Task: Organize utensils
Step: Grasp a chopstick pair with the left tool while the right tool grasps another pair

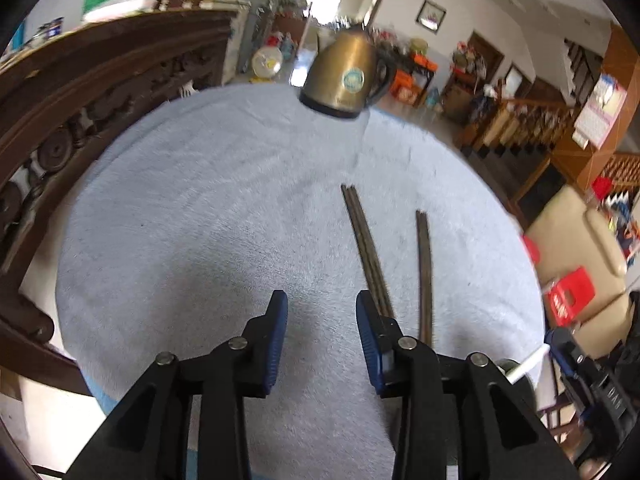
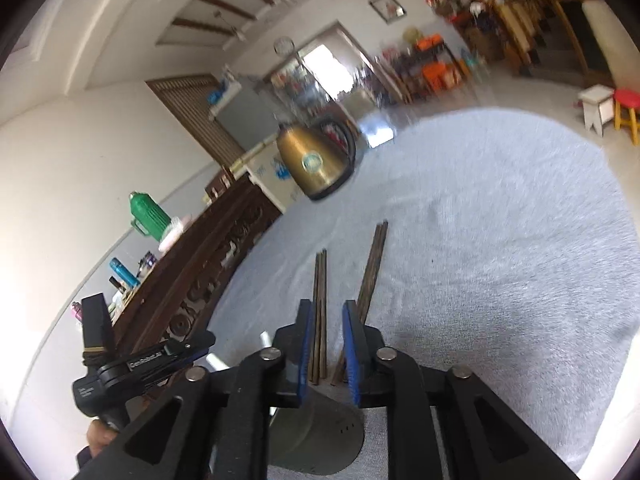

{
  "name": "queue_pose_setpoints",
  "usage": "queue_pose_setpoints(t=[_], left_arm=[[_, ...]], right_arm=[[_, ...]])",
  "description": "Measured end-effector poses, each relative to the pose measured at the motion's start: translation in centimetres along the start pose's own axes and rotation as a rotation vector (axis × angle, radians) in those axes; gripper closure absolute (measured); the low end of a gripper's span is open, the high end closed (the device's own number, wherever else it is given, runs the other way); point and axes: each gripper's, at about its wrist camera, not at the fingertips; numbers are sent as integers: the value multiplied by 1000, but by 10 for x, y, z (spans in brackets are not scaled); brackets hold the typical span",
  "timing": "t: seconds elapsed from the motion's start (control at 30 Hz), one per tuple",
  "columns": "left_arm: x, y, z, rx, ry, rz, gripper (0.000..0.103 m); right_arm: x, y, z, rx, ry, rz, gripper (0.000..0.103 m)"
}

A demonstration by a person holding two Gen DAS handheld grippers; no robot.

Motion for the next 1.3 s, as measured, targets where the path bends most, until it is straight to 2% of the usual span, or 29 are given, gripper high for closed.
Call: queue_pose_setpoints(t=[0.07, 0.13, 0.27, 0.47, 0.63, 0.73, 0.8, 0.93, 1.1, 1.3], left_arm=[[2, 12, 16, 47, -6, 18, 67], [2, 24, 31, 84, -10, 33, 67], [0, 49, 67, 149, 7, 71, 67], [-3, 75, 115, 222, -16, 58, 67], [-12, 82, 141, 251, -25, 73, 67], [-17, 83, 154, 267, -18, 86, 67], [-21, 85, 155, 242, -4, 104, 67], [-26, 86, 157, 231, 16, 136, 67], [-33, 90, 162, 219, 46, 186, 63], [-29, 94, 164, 227, 65, 215, 59]], right_arm=[[-3, 11, 16, 66, -26, 5, 69], [-6, 28, 39, 141, -38, 13, 69], [-14, 61, 86, 238, -86, 19, 69], [-30, 90, 158, 346, -129, 35, 69], [-28, 96, 199, 374, -166, 18, 69], [-21, 92, 217, 394, -217, -36, 72], [-18, 87, 227, 406, -264, -77, 77], [-15, 81, 230, 396, -319, -174, 90], [-23, 85, 220, 383, -350, -214, 90], [-31, 97, 210, 362, -324, -162, 90]])
Point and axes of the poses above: each gripper's, at about its wrist camera, not at the fingertips, and z roughly the way its jaws point, x to its left, y to its top, and after that the axes turned 5 degrees about z, right-handed
